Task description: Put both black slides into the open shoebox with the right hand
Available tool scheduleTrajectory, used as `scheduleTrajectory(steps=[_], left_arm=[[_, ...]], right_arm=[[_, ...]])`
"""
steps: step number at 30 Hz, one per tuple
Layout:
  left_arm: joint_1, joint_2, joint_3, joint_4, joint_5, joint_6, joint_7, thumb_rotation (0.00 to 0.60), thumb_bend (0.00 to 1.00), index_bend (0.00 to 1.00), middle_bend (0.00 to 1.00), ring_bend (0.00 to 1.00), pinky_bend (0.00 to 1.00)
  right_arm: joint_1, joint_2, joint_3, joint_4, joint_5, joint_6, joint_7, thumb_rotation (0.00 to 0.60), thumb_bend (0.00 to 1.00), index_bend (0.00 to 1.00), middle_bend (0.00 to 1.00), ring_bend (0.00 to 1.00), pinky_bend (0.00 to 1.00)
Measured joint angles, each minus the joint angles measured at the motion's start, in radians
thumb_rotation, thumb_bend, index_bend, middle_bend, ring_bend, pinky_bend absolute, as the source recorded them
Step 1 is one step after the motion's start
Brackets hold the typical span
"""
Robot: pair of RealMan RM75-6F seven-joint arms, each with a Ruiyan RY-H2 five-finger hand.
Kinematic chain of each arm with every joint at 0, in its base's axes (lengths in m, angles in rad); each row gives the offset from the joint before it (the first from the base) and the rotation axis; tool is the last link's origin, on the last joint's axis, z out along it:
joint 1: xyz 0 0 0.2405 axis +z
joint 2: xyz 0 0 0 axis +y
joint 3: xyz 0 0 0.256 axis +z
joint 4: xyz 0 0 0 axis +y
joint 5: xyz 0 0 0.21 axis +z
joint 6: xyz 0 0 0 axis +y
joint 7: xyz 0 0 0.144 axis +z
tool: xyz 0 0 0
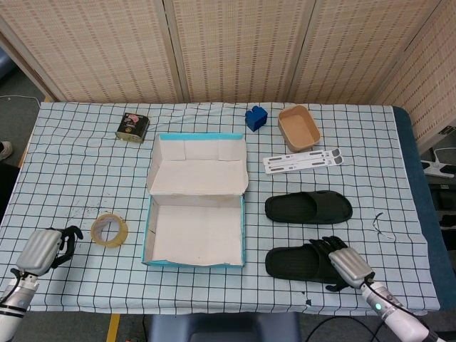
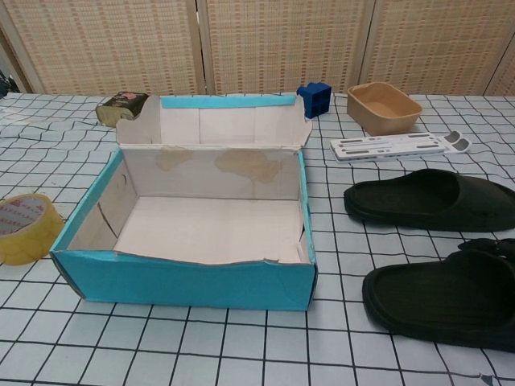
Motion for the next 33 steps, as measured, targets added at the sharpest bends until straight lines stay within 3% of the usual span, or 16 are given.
scheduleTrajectory(steps=[4, 8, 11, 15, 21, 28, 33], left_arm=[[0.000, 0.001, 0.000, -0.002, 0.001, 0.000, -0.001, 0.600, 0.73, 0.46, 0.59, 0.64, 0.57], [0.000, 0.002, 0.000, -0.003, 0.002, 0.000, -0.001, 0.600, 0.73, 0.46, 0.59, 0.64, 0.57], [0.000, 0.002, 0.000, -0.004, 0.002, 0.000, -0.001, 0.600, 0.73, 0.46, 0.59, 0.64, 0.57], [0.000, 0.003, -0.001, -0.005, 0.001, -0.002, -0.004, 0.600, 0.73, 0.46, 0.59, 0.64, 0.57], [-0.001, 0.007, -0.001, -0.006, 0.003, 0.000, -0.013, 0.600, 0.73, 0.46, 0.59, 0.64, 0.57], [0.000, 0.008, 0.002, -0.010, 0.007, 0.000, -0.013, 0.600, 0.73, 0.46, 0.59, 0.64, 0.57], [-0.001, 0.009, 0.002, -0.014, 0.004, -0.005, -0.009, 0.600, 0.73, 0.46, 0.59, 0.64, 0.57]], right_arm=[[-0.024, -0.029, 0.011, 0.023, 0.006, 0.060, -0.024, 0.600, 0.00, 0.31, 0.27, 0.11, 0.02], [-0.048, -0.057, 0.023, 0.051, 0.004, 0.127, -0.037, 0.600, 0.00, 0.50, 0.42, 0.26, 0.13], [-0.066, -0.075, 0.031, 0.071, -0.001, 0.179, -0.040, 0.600, 0.00, 0.55, 0.47, 0.31, 0.17], [-0.085, -0.077, 0.038, 0.076, -0.011, 0.229, -0.041, 0.600, 0.00, 0.56, 0.47, 0.31, 0.18], [-0.107, -0.017, 0.054, -0.013, -0.014, 0.302, -0.115, 0.600, 0.00, 0.57, 0.48, 0.32, 0.18], [-0.146, 0.069, 0.109, -0.229, -0.008, 0.438, -0.352, 0.600, 0.00, 0.58, 0.49, 0.32, 0.20], [-0.131, 0.139, 0.144, -0.418, -0.001, 0.431, -0.444, 0.600, 0.00, 0.58, 0.49, 0.32, 0.20]])
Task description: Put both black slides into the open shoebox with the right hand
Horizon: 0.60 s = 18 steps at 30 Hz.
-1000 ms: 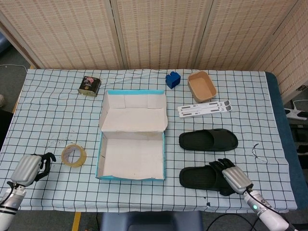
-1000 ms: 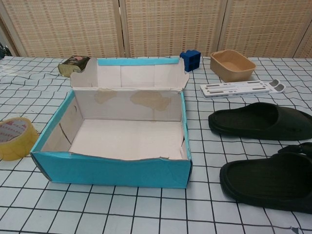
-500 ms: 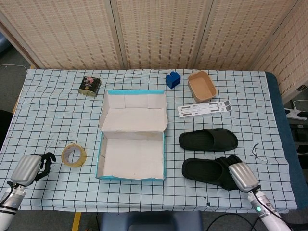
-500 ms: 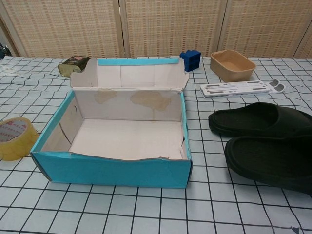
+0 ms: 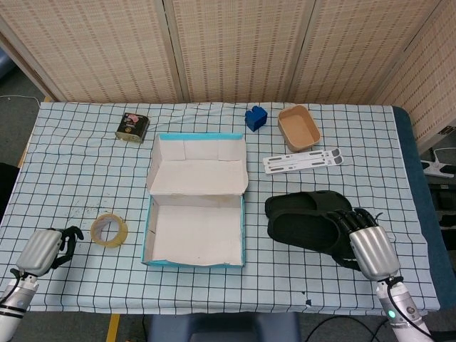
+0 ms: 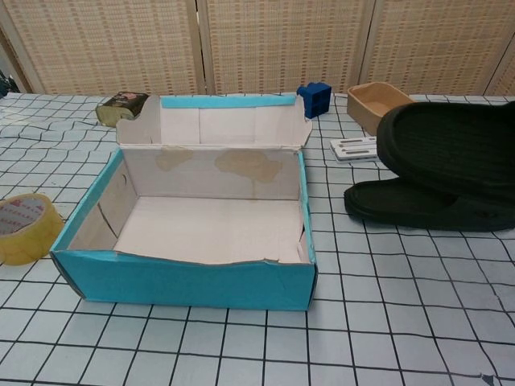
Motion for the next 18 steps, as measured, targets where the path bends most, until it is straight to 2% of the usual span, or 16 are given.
scheduleTrajectory(steps=[4, 9, 13, 18], left_arm=[[0.000, 0.000, -0.001, -0.001, -0.004, -0.003, 0.004, 0.600, 0.73, 0.46, 0.59, 0.64, 0.57], [0.001, 0.002, -0.002, 0.001, -0.002, 0.002, -0.005, 0.600, 0.74, 0.46, 0.59, 0.64, 0.57], [0.001, 0.004, 0.000, 0.002, 0.000, 0.000, -0.020, 0.600, 0.73, 0.46, 0.59, 0.64, 0.57], [0.000, 0.007, 0.002, 0.003, 0.003, -0.001, -0.025, 0.600, 0.73, 0.46, 0.59, 0.64, 0.57]], right_arm=[[0.065, 0.015, 0.048, -0.111, 0.042, -0.088, -0.087, 0.600, 0.00, 0.59, 0.49, 0.32, 0.20], [0.170, -0.040, 0.107, -0.165, 0.166, -0.216, -0.181, 0.600, 0.00, 0.59, 0.49, 0.32, 0.20], [0.266, -0.115, 0.156, -0.201, 0.327, -0.294, -0.278, 0.600, 0.00, 0.59, 0.49, 0.32, 0.20], [0.382, -0.215, 0.202, -0.225, 0.533, -0.331, -0.406, 0.600, 0.00, 0.59, 0.49, 0.32, 0.20]])
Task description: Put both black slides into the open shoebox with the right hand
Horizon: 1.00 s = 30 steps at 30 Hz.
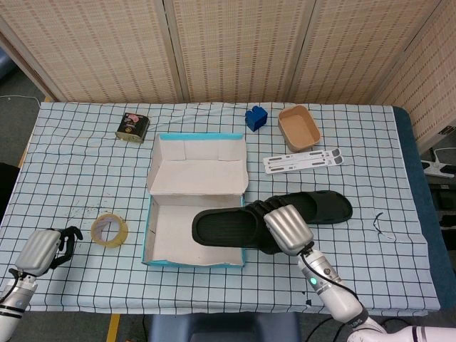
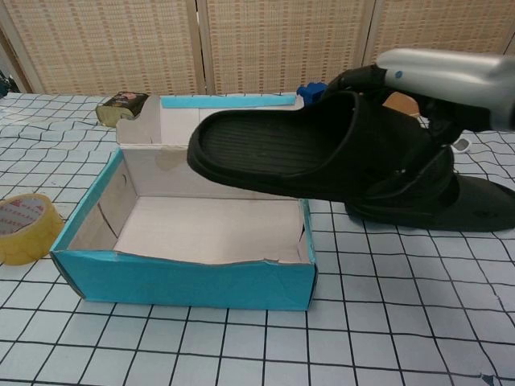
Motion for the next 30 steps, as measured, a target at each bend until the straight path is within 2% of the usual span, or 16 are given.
scheduleTrajectory(steps=[7, 11, 19, 24, 30], left_arm=[[0.001, 0.002, 0.000, -0.001, -0.001, 0.000, 0.002, 0.600, 0.73, 0.46, 0.59, 0.64, 0.57], [0.001, 0.007, 0.000, -0.004, 0.000, 0.001, -0.005, 0.600, 0.73, 0.46, 0.59, 0.64, 0.57], [0.003, 0.012, -0.001, -0.004, 0.003, 0.008, -0.021, 0.600, 0.73, 0.46, 0.59, 0.64, 0.57], [0.001, 0.012, 0.000, -0.010, 0.002, 0.001, -0.012, 0.600, 0.73, 0.46, 0.59, 0.64, 0.57], [0.001, 0.014, 0.002, -0.013, -0.001, -0.004, -0.012, 0.600, 0.73, 0.46, 0.59, 0.64, 0.57]], right_arm=[[0.204, -0.197, 0.055, 0.019, 0.264, 0.018, -0.172, 0.600, 0.00, 0.59, 0.49, 0.32, 0.20], [0.284, -0.282, 0.072, 0.056, 0.349, 0.052, -0.217, 0.600, 0.00, 0.59, 0.49, 0.32, 0.20], [0.333, -0.329, 0.024, 0.132, 0.410, 0.100, -0.249, 0.600, 0.00, 0.59, 0.49, 0.32, 0.20], [0.347, -0.342, 0.007, 0.187, 0.442, 0.071, -0.213, 0.600, 0.00, 0.59, 0.49, 0.32, 0.20], [0.362, -0.374, -0.004, 0.258, 0.420, 0.040, -0.148, 0.600, 0.00, 0.59, 0.49, 0.32, 0.20]])
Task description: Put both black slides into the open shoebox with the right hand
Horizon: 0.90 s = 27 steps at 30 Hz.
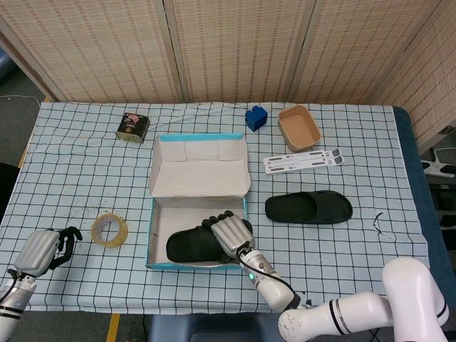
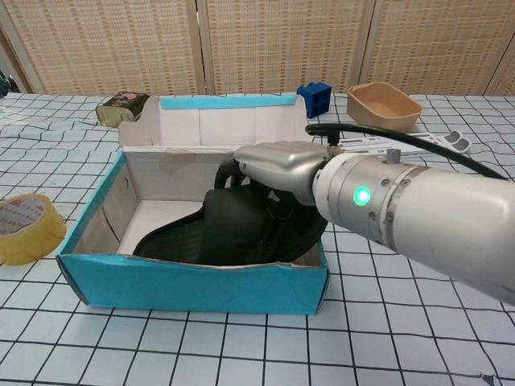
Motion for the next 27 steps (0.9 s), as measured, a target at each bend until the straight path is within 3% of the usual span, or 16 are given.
scheduleTrajectory(steps=[14, 25, 27], left_arm=[[-0.002, 0.001, 0.001, 0.000, -0.002, -0.008, -0.002, 0.600, 0.73, 0.46, 0.59, 0.64, 0.57], [-0.008, 0.004, 0.003, -0.011, -0.011, -0.029, 0.016, 0.600, 0.73, 0.46, 0.59, 0.64, 0.58], [-0.008, 0.005, 0.003, -0.012, -0.015, -0.032, 0.016, 0.600, 0.73, 0.46, 0.59, 0.64, 0.58]], right_arm=[[-0.002, -0.082, 0.004, 0.126, -0.146, -0.023, 0.172, 0.600, 0.00, 0.59, 0.49, 0.33, 0.20], [-0.054, -0.103, -0.048, 0.226, -0.253, -0.117, 0.386, 0.600, 0.00, 0.58, 0.49, 0.32, 0.20], [-0.061, -0.101, -0.055, 0.239, -0.259, -0.139, 0.411, 0.600, 0.00, 0.54, 0.46, 0.29, 0.19]])
